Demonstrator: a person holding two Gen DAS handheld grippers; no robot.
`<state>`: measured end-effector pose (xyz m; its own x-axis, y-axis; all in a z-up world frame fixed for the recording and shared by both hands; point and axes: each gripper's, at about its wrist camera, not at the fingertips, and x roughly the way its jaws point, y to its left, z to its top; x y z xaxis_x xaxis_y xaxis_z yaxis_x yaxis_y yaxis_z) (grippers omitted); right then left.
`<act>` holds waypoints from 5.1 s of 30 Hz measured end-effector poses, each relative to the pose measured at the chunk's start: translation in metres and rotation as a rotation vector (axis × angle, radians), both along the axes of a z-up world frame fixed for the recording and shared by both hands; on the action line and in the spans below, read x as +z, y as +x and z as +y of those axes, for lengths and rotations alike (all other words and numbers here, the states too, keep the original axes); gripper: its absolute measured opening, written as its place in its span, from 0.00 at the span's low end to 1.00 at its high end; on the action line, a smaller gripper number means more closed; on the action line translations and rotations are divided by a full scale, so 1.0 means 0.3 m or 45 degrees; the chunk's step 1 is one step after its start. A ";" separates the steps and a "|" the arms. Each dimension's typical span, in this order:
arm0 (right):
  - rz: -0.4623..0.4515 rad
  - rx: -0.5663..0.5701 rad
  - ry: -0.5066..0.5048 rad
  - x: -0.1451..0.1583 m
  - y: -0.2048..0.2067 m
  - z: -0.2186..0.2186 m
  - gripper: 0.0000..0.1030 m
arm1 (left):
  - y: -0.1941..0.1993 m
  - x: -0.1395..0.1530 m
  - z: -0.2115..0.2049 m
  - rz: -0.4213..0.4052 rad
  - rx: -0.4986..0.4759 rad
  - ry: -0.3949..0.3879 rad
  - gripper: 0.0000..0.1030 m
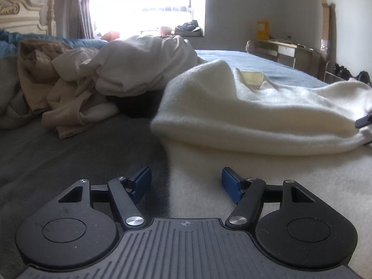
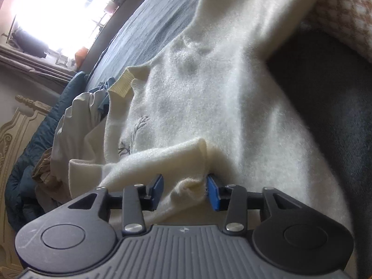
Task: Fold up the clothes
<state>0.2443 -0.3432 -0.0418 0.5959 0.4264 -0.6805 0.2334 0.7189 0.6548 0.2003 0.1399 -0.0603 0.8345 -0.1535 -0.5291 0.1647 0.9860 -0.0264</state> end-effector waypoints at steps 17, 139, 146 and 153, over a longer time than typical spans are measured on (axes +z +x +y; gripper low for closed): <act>-0.309 -0.142 -0.341 0.080 -0.069 -0.134 0.05 | 0.024 0.015 0.019 0.049 0.034 -0.037 0.68; -0.050 0.817 0.253 -0.067 0.904 0.717 0.59 | 0.217 -0.053 0.211 0.009 0.048 -0.500 0.49; -0.334 1.072 0.143 0.013 0.803 0.799 0.11 | 0.221 -0.051 0.209 0.010 0.049 -0.503 0.49; -0.671 1.019 0.022 0.074 0.729 0.785 0.09 | 0.219 -0.051 0.207 0.009 0.050 -0.503 0.49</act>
<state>0.4631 -0.1078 -0.0197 0.3514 0.8474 -0.3981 -0.6506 0.5268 0.5470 0.2658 0.2020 -0.0756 0.8403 -0.3146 -0.4415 0.1256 0.9052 -0.4059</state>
